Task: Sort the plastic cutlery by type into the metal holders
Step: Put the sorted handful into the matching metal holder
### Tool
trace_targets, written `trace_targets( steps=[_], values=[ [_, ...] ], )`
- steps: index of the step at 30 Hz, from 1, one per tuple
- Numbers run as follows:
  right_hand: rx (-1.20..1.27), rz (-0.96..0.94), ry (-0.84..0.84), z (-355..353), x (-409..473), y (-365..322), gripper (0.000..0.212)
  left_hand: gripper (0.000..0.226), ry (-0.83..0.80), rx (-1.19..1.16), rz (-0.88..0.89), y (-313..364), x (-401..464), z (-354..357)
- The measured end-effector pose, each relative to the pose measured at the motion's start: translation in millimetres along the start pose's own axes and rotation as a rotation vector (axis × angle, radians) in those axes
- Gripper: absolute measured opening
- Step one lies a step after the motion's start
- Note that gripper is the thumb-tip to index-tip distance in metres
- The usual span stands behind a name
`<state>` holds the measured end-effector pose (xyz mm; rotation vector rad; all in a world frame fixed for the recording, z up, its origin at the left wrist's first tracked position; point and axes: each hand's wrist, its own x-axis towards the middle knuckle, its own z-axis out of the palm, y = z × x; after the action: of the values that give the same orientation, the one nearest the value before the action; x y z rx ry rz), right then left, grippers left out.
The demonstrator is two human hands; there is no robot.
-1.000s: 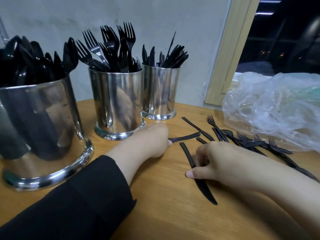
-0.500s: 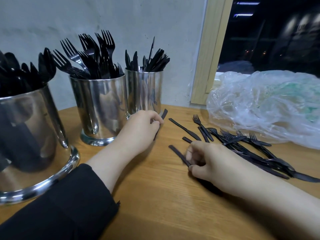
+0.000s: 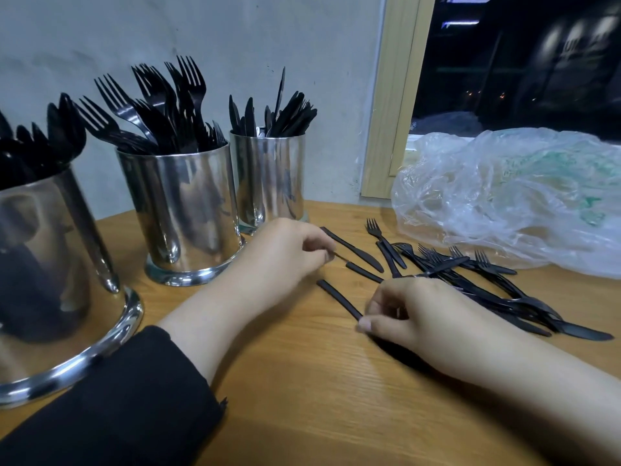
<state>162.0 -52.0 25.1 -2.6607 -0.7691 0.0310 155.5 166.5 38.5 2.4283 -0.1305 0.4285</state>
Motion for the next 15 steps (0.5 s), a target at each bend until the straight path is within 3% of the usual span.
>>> trace_targets(
  steps=[4,7,11,15],
  values=[
    [0.153,0.021,0.314,-9.7,-3.1,21.0,0.023,0.012,-0.069,0.157,0.196,5.9,-1.5,6.3],
    [0.237,0.018,0.48,-16.4,-0.9,45.0,0.024,0.013,-0.259,0.257,0.306,15.2,-6.2,12.9],
    [0.172,0.035,0.455,-20.1,2.5,63.5,0.02,0.033,-0.522,0.349,0.321,16.9,-8.7,18.5],
    [-0.041,0.016,0.265,-25.0,2.6,64.8,0.021,0.041,-0.579,0.366,0.234,5.5,-6.4,15.9]
  ],
)
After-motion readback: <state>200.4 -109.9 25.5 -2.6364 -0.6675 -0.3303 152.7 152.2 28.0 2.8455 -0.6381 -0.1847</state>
